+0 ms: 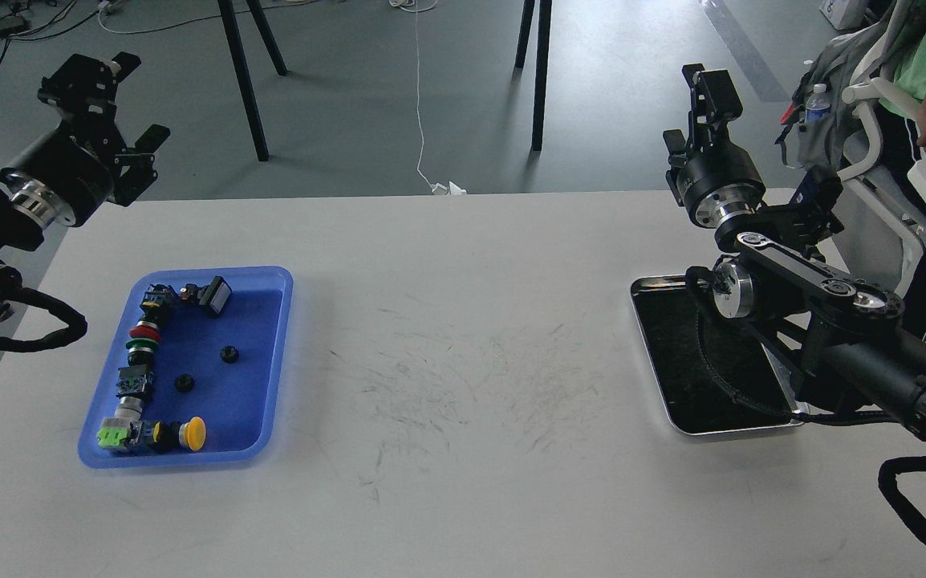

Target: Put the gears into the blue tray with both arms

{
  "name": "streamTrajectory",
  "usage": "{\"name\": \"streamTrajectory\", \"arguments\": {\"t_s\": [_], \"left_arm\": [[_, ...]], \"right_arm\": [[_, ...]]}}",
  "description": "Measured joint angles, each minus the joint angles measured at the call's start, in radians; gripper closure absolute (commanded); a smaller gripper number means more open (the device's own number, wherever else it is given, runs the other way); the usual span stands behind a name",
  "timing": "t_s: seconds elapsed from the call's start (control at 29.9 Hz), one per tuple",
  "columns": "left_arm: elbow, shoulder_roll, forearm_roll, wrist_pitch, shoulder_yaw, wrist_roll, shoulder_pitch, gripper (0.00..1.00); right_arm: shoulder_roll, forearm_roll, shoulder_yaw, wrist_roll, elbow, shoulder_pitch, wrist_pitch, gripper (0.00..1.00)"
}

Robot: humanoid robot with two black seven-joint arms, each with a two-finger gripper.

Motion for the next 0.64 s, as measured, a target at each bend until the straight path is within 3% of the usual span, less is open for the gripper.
{"name": "streamTrajectory", "arguments": {"t_s": [0.27, 0.64], "left_arm": [[0.031, -0.012, -0.092, -0.057, 0.013, 0.0, 0.003, 0.01], [0.085, -0.099, -0.136, 0.005, -0.063, 0.037, -0.001, 0.01]], "right_arm": [[-0.009, 0.164, 0.031, -0.019, 0.017, 0.004, 0.07, 0.01], [-0.011, 0.167, 0.045, -0.018, 0.06, 0.0, 0.091, 0.01]]}}
